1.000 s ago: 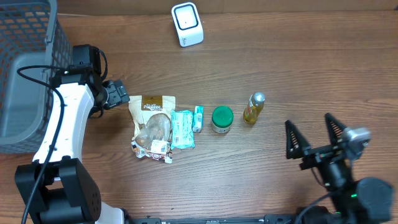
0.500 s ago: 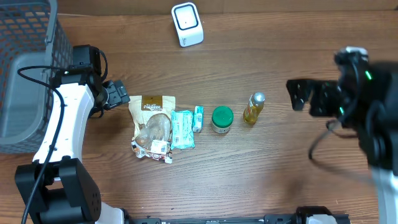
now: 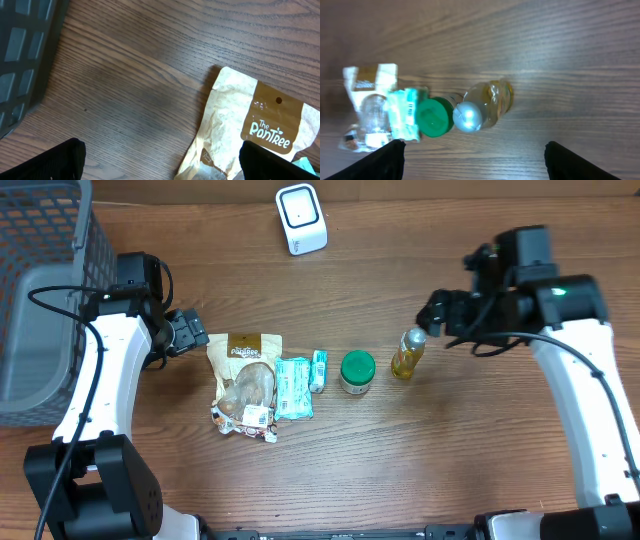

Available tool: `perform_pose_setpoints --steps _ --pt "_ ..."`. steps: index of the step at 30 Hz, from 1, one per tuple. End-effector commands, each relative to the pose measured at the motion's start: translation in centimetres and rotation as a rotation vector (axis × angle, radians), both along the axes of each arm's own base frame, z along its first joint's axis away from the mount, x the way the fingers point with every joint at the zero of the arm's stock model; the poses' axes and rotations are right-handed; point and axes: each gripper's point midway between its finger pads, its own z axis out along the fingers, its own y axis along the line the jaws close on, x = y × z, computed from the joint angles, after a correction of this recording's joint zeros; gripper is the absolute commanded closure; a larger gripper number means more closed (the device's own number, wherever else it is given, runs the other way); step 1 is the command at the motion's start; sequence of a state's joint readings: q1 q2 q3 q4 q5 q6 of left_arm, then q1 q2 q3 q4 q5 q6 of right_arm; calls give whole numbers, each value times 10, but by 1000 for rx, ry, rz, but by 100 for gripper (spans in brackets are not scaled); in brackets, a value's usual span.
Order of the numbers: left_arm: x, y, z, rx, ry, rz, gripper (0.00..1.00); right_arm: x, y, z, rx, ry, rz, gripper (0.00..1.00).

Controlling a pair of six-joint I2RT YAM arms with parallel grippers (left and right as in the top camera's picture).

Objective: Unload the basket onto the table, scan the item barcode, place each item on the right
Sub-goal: 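Raise the right gripper and move it over the yellow bottle, then lower the right gripper around the yellow bottle neck and close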

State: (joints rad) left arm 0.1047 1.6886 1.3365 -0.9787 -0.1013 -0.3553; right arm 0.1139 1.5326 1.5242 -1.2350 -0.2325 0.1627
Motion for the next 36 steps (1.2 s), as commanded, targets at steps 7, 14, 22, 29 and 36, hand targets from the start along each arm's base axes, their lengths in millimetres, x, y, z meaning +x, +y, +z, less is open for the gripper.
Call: perform_pose_setpoints --steps 7,14,22,29,36 --pt "1 0 8 7 -22 -22 0 9 14 -38 -194 81 -53 7" --pt "1 0 8 7 -22 -22 0 14 24 -76 -220 160 -24 6" --pt "1 0 8 7 -22 -22 0 16 24 -97 -234 204 -20 7" --pt "1 0 8 7 -22 -22 1 13 23 -106 -238 217 -19 9" --pt "1 0 8 6 -22 -22 0 13 23 -107 -238 217 -19 23"
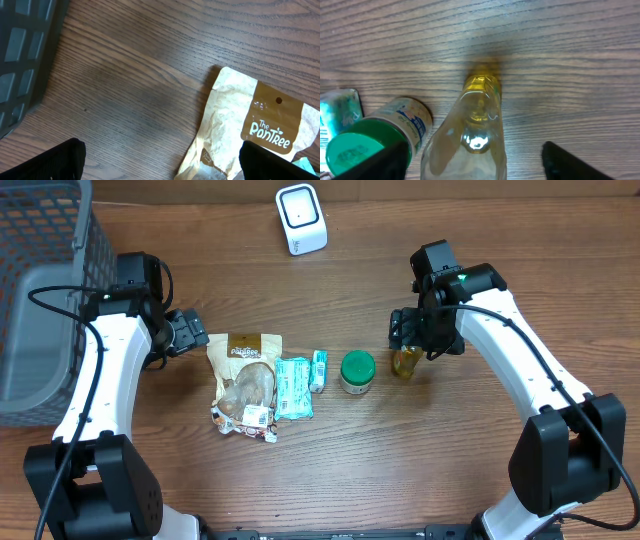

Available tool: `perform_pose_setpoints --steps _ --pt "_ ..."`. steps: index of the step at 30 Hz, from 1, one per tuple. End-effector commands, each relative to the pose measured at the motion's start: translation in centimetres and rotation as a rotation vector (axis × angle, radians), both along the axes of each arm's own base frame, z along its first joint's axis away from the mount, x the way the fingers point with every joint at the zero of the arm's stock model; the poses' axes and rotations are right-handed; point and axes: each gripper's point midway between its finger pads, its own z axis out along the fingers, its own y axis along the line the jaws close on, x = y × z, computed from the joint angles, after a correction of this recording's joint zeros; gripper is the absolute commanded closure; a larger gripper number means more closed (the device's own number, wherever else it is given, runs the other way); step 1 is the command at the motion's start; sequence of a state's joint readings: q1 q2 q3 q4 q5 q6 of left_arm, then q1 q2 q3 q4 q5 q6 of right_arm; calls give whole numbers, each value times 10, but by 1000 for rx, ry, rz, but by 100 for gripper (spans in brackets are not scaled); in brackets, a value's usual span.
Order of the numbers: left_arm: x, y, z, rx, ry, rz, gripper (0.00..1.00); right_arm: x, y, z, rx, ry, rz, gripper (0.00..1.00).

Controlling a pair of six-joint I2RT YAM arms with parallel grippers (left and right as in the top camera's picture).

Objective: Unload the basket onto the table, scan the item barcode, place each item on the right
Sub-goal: 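Lower the right gripper around the yellow bottle neck and close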

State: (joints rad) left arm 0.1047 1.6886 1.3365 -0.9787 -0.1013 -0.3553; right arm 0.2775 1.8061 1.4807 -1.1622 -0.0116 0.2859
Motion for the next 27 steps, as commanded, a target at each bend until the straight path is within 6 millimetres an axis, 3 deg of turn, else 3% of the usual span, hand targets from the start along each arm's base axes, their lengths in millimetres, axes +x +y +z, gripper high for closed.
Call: perform_pose_setpoints --steps 1,5,18,19,20,21,27 --pt "1 0 8 6 -22 -22 0 -1 -1 0 -9 -2 -4 25" --pt "1 0 8 7 -22 -22 1 -1 -1 0 -9 -3 -4 30" --pt "1 0 8 7 -22 -22 0 0 0 -9 -7 -10 -4 28" --pt "1 0 8 7 -22 -22 0 1 0 -8 -6 -14 -4 23" --pt "1 0 8 7 -22 -22 0 2 0 -8 -5 -18 -4 10" --pt "1 0 8 7 -22 -22 0 3 0 -8 -4 -22 -4 2" --pt "1 0 8 7 -22 -22 0 3 1 -8 1 -22 1 0"
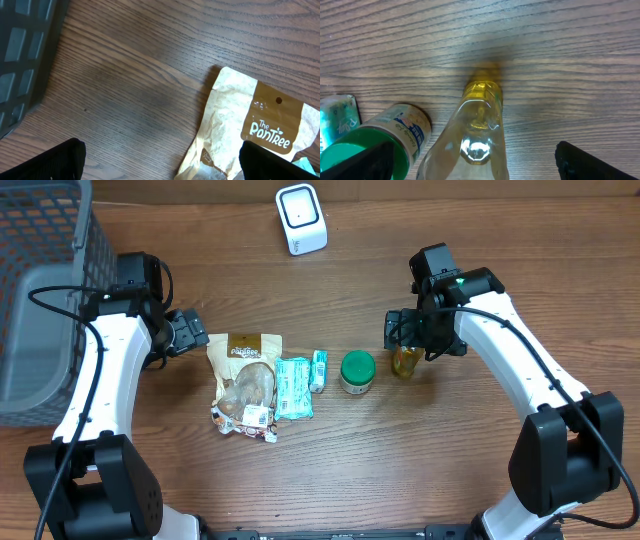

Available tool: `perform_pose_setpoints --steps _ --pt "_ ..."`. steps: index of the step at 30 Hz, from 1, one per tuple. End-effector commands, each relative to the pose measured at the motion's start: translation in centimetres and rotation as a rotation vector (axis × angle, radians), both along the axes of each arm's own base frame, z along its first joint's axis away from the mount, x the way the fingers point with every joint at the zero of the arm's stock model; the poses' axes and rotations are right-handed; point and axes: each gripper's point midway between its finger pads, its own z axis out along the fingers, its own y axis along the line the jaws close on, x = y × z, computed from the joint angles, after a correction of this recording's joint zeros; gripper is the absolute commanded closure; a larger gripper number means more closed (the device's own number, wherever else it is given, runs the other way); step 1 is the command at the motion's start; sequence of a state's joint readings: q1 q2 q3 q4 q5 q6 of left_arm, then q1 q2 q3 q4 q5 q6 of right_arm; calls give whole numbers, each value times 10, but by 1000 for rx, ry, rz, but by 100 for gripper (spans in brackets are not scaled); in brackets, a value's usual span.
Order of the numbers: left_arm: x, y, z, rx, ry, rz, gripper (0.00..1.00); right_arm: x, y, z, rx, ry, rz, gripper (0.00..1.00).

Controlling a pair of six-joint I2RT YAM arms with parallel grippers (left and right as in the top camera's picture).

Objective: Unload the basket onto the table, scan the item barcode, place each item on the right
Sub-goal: 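Lower the right gripper around the yellow bottle neck and close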

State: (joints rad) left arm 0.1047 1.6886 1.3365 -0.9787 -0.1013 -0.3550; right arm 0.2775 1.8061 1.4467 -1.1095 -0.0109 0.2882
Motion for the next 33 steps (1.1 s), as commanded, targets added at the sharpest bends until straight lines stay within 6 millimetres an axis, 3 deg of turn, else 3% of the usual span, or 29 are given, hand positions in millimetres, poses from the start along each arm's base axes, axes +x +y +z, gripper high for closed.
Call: perform_pose_setpoints --steps 1,6,33 --pt "1 0 8 7 -22 -22 1 -1 0 1 -5 -2 3 0" --pt "1 0 8 7 -22 -22 1 0 0 16 -6 1 1 15" --pt "1 0 8 7 -22 -22 0 1 0 13 -4 -5 -2 26"
